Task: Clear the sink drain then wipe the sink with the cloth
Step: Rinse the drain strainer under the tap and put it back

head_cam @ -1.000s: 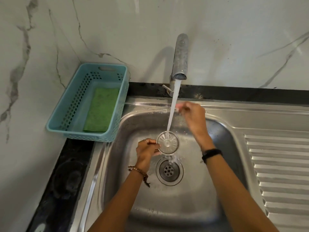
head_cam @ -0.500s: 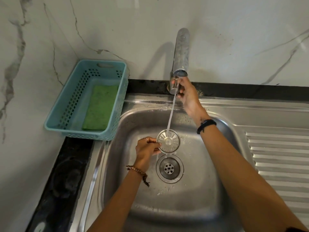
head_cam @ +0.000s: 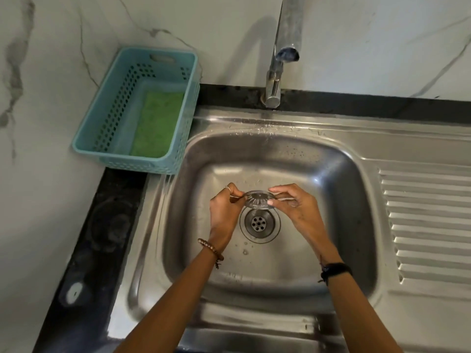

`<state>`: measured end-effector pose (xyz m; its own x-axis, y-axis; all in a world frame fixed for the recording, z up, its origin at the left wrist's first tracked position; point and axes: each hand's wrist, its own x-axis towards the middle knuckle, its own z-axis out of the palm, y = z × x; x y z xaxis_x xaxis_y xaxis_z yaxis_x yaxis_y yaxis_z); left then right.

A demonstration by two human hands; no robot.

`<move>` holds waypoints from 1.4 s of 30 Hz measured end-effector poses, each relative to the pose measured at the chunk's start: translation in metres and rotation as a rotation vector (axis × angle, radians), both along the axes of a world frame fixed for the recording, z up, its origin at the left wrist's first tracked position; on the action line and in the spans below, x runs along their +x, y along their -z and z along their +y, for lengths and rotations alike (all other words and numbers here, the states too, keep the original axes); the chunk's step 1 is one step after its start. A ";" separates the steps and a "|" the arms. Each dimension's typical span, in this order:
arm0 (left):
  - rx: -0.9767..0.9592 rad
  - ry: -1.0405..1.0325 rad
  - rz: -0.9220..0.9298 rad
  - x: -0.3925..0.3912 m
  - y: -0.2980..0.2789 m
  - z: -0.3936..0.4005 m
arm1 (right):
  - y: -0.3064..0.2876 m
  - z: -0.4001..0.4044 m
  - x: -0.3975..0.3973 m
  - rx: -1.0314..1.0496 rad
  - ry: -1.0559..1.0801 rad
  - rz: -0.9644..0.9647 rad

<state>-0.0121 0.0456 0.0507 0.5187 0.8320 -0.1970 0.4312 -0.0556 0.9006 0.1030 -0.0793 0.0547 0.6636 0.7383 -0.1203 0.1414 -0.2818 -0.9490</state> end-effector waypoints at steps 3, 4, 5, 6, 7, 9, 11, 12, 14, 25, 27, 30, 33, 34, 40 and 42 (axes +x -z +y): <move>0.108 0.025 -0.068 -0.011 0.004 -0.011 | 0.002 -0.012 -0.009 0.011 0.020 -0.260; 0.140 0.040 -0.078 -0.013 0.006 -0.014 | 0.003 -0.013 -0.011 0.018 0.031 -0.311; 0.160 0.051 -0.083 -0.016 0.008 -0.016 | 0.005 -0.014 -0.012 0.021 0.042 -0.329; 0.162 0.055 -0.083 -0.017 0.010 -0.018 | 0.006 -0.015 -0.013 0.018 0.053 -0.316; 0.148 0.051 -0.080 -0.018 0.012 -0.019 | 0.008 -0.014 -0.012 0.004 0.066 -0.280; 0.058 0.027 -0.046 -0.016 0.017 -0.018 | 0.014 -0.009 -0.008 -0.063 0.104 -0.164; -0.089 -0.014 0.030 -0.012 0.025 -0.016 | 0.024 -0.003 -0.004 -0.161 0.157 -0.051; -0.155 -0.037 0.072 -0.010 0.030 -0.015 | 0.031 0.000 -0.003 -0.216 0.176 -0.027; -0.271 -0.072 0.132 -0.006 0.041 -0.014 | 0.048 0.003 -0.004 -0.325 0.185 -0.024; -0.142 0.102 0.450 0.017 0.089 -0.015 | 0.098 0.014 -0.009 -0.645 0.066 -0.279; -0.066 0.164 0.486 0.017 0.093 -0.015 | 0.102 0.016 -0.011 -0.672 0.035 -0.323; 0.076 0.278 0.534 0.017 0.097 -0.017 | 0.106 0.018 -0.015 -0.695 -0.006 -0.387; 0.166 0.350 0.567 0.019 0.102 -0.019 | 0.109 0.020 -0.018 -0.706 -0.032 -0.431; 0.177 0.358 0.574 0.019 0.103 -0.020 | 0.111 0.020 -0.019 -0.712 -0.037 -0.440; 0.251 0.447 0.636 0.017 0.107 -0.019 | 0.113 0.019 -0.020 -0.755 -0.088 -0.464; 0.249 0.470 0.628 0.015 0.107 -0.016 | 0.111 0.019 -0.016 -0.745 -0.078 -0.431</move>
